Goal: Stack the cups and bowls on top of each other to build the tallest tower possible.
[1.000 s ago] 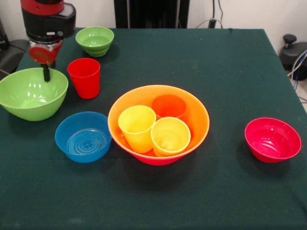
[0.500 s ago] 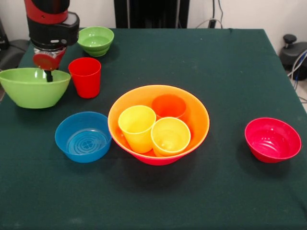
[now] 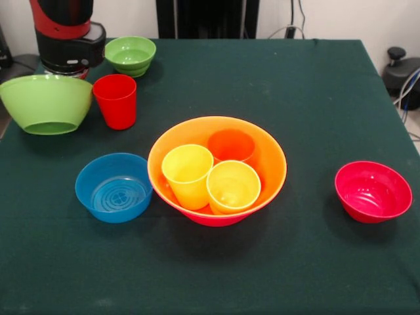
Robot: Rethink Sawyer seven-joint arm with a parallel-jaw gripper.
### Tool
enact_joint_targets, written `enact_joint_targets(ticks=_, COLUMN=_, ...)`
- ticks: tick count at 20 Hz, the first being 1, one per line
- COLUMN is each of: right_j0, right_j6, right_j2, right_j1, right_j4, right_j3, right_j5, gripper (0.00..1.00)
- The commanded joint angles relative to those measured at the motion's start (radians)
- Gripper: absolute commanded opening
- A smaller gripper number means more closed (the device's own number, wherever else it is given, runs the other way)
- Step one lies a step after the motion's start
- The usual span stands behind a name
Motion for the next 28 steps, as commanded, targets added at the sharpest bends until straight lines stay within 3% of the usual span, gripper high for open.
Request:
enact_joint_targets(ticks=1, right_j0=0.015, right_j6=0.028, right_j2=0.075, right_j1=0.021, right_j4=-0.005, right_j3=-0.050, right_j5=-0.023, gripper=1.00)
enact_joint_targets(ticks=17, right_j0=0.038, right_j6=0.037, right_j2=0.043, right_j1=0.021, right_j4=0.007, right_j3=-0.070, right_j5=0.019, gripper=1.00)
enact_joint_targets(ticks=18, right_j0=0.039, right_j6=0.036, right_j2=0.041, right_j1=0.019, right_j4=0.008, right_j3=-0.073, right_j5=0.020, gripper=0.00)
enact_joint_targets(ticks=28, right_j0=0.090, right_j6=0.013, right_j2=0.001, right_j1=0.009, right_j4=0.010, right_j3=-0.141, right_j5=0.126, gripper=0.00)
